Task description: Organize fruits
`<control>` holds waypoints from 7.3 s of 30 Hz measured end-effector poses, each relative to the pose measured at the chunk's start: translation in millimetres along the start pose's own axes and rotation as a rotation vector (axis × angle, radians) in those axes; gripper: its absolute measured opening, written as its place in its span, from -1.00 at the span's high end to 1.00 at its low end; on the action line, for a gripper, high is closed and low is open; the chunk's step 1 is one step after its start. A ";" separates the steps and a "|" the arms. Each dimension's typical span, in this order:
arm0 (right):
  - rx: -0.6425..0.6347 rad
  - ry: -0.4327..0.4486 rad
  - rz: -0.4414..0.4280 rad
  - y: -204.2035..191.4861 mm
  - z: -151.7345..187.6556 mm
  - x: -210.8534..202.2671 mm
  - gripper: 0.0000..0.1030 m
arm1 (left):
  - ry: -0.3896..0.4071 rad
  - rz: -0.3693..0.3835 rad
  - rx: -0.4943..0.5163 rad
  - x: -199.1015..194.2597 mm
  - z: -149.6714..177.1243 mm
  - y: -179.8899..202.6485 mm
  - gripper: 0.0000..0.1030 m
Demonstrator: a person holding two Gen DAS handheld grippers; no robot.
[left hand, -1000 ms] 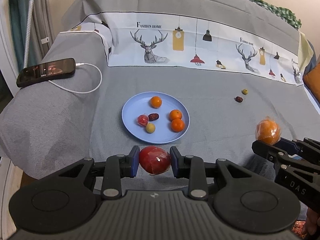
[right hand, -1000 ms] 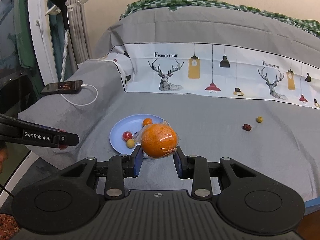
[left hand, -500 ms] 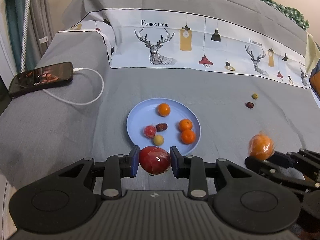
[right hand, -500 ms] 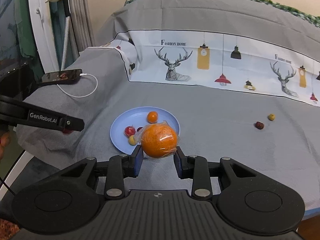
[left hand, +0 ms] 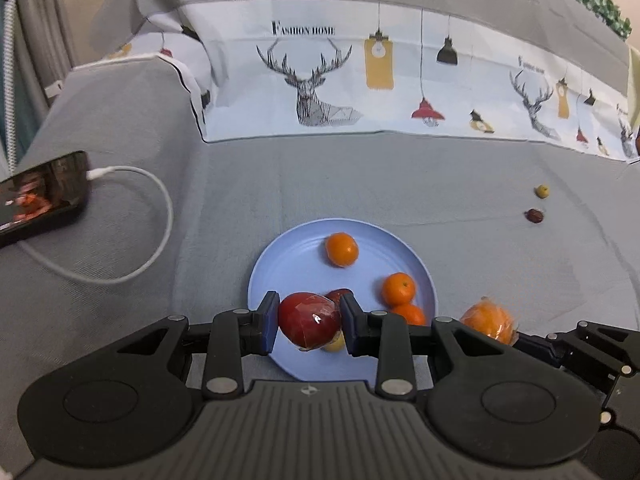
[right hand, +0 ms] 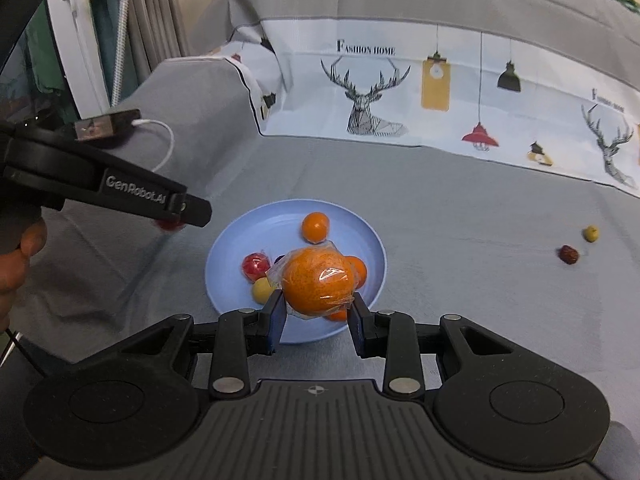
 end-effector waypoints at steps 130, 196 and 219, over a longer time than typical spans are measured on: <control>0.023 0.159 0.275 411.6 -15.4 191.2 0.50 | 0.023 0.335 0.515 257.6 -82.8 370.7 0.35; -0.118 0.262 0.044 -8.5 69.4 -196.1 0.49 | 0.045 -0.053 0.013 -174.5 123.0 44.7 0.34; -0.105 0.130 0.044 -7.1 53.1 -131.7 0.49 | -0.056 -0.074 -0.024 -111.8 102.9 11.0 0.34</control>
Point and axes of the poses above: each gripper's, at about its wrist camera, not at the fingertips, and x roughly the way its jaws point, y to its right, z to its underside, the point moved 6 cm from there along x, roughly the way its jaws point, and after that the axes turned 1 degree about z, right-handed, at the moved point
